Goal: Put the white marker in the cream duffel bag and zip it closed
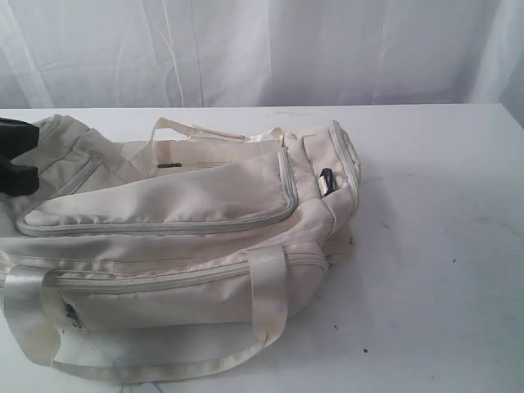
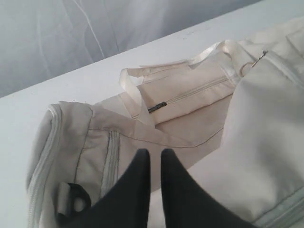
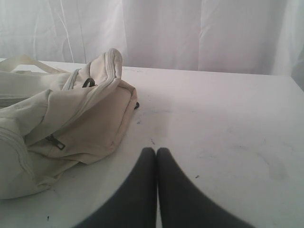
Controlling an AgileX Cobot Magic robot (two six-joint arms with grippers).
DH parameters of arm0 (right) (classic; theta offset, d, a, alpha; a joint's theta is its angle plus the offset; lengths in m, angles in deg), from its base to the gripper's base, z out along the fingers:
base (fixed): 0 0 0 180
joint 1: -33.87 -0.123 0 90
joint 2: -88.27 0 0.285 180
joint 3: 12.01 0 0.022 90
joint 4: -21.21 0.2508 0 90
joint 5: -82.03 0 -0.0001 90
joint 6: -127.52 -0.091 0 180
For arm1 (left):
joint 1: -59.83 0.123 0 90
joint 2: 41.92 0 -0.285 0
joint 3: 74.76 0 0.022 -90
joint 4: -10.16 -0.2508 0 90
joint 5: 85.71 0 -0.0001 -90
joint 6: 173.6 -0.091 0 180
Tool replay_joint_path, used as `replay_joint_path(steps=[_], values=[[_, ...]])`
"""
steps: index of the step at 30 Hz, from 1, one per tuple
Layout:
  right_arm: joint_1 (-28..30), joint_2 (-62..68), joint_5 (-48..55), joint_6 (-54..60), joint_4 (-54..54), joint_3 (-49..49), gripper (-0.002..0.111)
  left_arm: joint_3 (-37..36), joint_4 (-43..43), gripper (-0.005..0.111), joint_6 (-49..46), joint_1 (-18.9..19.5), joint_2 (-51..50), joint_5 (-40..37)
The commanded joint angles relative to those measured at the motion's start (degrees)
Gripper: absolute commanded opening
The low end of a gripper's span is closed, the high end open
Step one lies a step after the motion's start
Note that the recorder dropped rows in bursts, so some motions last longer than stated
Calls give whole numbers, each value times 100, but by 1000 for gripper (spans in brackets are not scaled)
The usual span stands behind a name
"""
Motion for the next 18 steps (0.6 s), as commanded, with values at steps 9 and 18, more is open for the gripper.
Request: replay_joint_path(steps=[9,18], values=[[19,-30,-26,55,7,-28,0,-18,-517,16,49,-13,57,-31],[19,-30,-26,55,7,-28,0,-548,-1383,16,49,-13,564,439]])
